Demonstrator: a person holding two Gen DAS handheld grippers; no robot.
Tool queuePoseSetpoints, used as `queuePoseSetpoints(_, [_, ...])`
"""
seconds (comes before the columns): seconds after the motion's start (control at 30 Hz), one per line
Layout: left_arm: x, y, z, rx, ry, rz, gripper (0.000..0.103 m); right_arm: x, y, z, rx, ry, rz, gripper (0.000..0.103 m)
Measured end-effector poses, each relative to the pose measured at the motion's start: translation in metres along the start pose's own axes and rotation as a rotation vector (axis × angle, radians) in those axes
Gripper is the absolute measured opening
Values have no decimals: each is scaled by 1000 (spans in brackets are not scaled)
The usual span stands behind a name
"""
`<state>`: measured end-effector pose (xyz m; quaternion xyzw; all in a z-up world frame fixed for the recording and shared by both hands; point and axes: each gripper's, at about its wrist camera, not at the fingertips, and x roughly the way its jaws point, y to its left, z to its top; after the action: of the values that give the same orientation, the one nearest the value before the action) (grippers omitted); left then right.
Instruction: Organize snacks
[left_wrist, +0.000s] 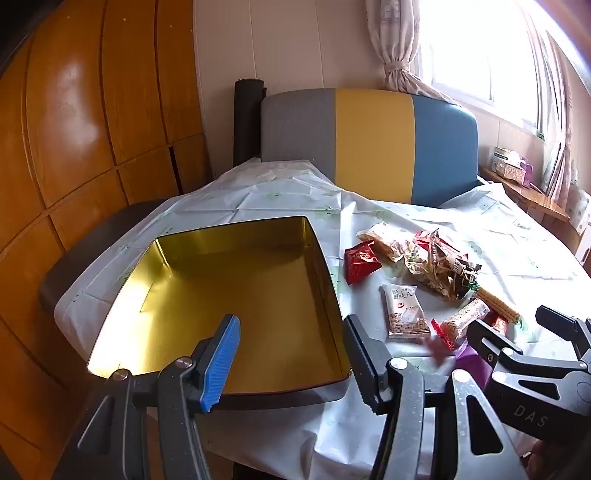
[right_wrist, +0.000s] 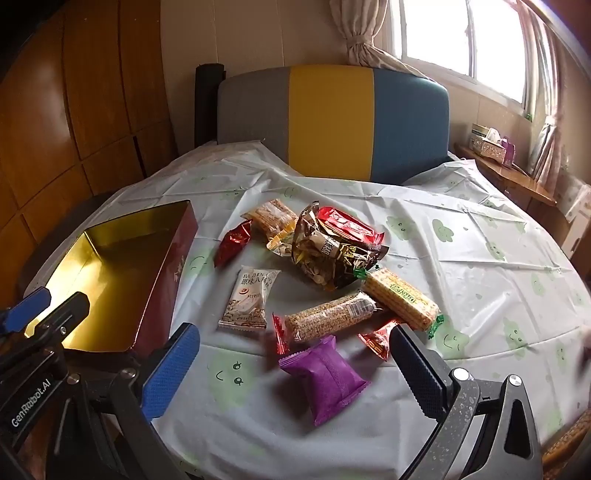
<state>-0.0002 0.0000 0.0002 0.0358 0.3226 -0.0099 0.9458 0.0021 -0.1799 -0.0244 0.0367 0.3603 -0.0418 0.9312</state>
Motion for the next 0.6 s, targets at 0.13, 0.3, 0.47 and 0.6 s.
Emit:
queuePoseSetpoints(0.13, [-1, 0, -1, -4, -6, 4, 59, 1, 0, -2, -22, 10, -15, 103])
queuePoseSetpoints(0.3, [2, -1, -2, 1, 12, 10, 59, 0, 1, 1, -18, 15, -13, 103])
queuePoseSetpoints(0.47, [6, 1, -3, -4, 27, 15, 59, 2, -3, -1, -6, 8, -5, 103])
queuePoseSetpoints(0.6, [7, 0, -4, -6, 32, 20, 59, 2, -4, -2, -5, 10, -7, 103])
